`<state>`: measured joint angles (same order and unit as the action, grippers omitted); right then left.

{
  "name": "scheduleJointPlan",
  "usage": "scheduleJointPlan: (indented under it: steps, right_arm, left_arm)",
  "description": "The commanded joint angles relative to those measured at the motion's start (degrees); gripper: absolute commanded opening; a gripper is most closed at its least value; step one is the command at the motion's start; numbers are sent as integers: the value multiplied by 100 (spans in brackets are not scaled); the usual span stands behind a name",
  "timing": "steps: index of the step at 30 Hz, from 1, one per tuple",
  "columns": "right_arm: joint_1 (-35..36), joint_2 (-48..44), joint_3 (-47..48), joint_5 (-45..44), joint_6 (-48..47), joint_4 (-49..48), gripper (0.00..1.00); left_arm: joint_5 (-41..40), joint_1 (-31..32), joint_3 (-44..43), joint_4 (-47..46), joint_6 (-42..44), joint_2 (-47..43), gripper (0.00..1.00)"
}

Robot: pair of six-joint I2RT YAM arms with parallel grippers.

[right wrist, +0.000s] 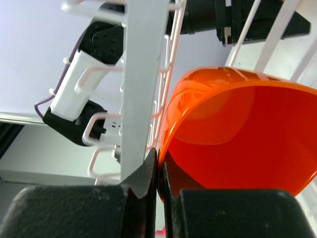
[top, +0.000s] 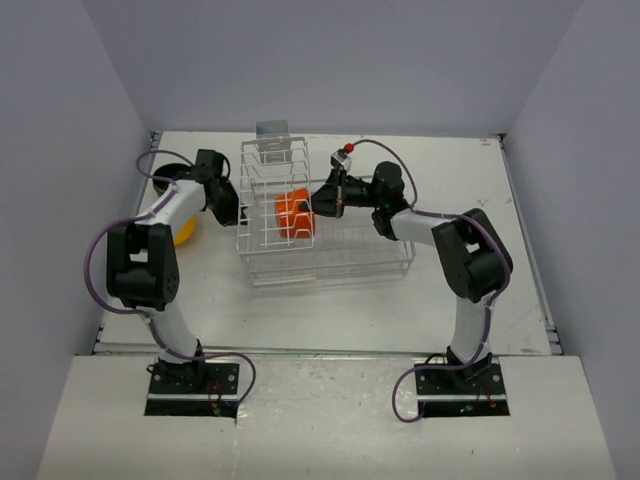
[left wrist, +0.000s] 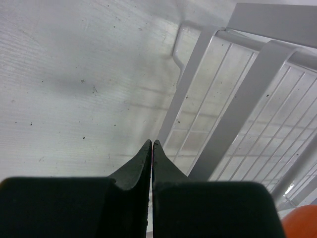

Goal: Unload the bowls from the dish rack

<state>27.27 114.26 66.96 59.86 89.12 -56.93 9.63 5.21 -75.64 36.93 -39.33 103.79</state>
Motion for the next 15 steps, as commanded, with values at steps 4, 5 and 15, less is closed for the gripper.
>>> scheduleJointPlan:
  steps: [4,5,15]
  right_arm:
    - [-432,-1211,-69,474,-1773,1770,0]
    - [-520,-1291,-8,448,-2219,2364,0]
    - [-1135,-1652,1178,-605,-4929,6472,0]
  left_arm:
    - [48,-82,22,-89,189,-359,0]
    - [39,-82,31,-89,198,-377,0]
    - [-180,-82,58,16,312,-377,0]
